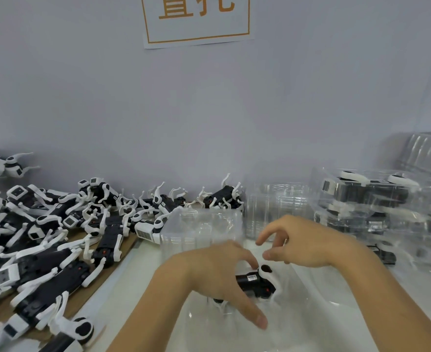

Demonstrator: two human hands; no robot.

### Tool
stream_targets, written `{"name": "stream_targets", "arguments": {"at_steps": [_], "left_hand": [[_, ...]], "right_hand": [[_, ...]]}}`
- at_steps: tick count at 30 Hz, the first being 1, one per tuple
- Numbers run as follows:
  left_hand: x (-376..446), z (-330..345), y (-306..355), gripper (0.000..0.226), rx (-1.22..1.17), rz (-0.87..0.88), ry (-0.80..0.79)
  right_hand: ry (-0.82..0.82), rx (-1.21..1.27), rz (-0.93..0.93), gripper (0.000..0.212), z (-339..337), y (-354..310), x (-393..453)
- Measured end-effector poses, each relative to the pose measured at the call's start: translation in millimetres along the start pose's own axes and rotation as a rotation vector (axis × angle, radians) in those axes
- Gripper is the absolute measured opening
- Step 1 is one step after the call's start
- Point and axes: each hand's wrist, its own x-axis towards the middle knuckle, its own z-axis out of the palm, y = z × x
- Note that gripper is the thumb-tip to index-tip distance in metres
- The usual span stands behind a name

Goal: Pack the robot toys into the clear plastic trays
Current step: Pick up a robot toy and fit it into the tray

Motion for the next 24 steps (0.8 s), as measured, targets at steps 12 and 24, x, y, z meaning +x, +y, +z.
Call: {"name": "stream_targets", "arguments": {"at_steps": [12, 24], "left_hand": [[-3.5, -1.9, 3.4, 0.07, -0.124, 0.111, 0.183], [-33.6, -32.5, -34.2, 0.035, -1.34, 0.329, 0.78]], "right_hand": [[0.454, 0.134, -0.126, 0.014, -18.6, -8.2, -8.8], [0.855, 0.769, -0.388, 0.018, -14.4, -50.2, -11.8]]}}
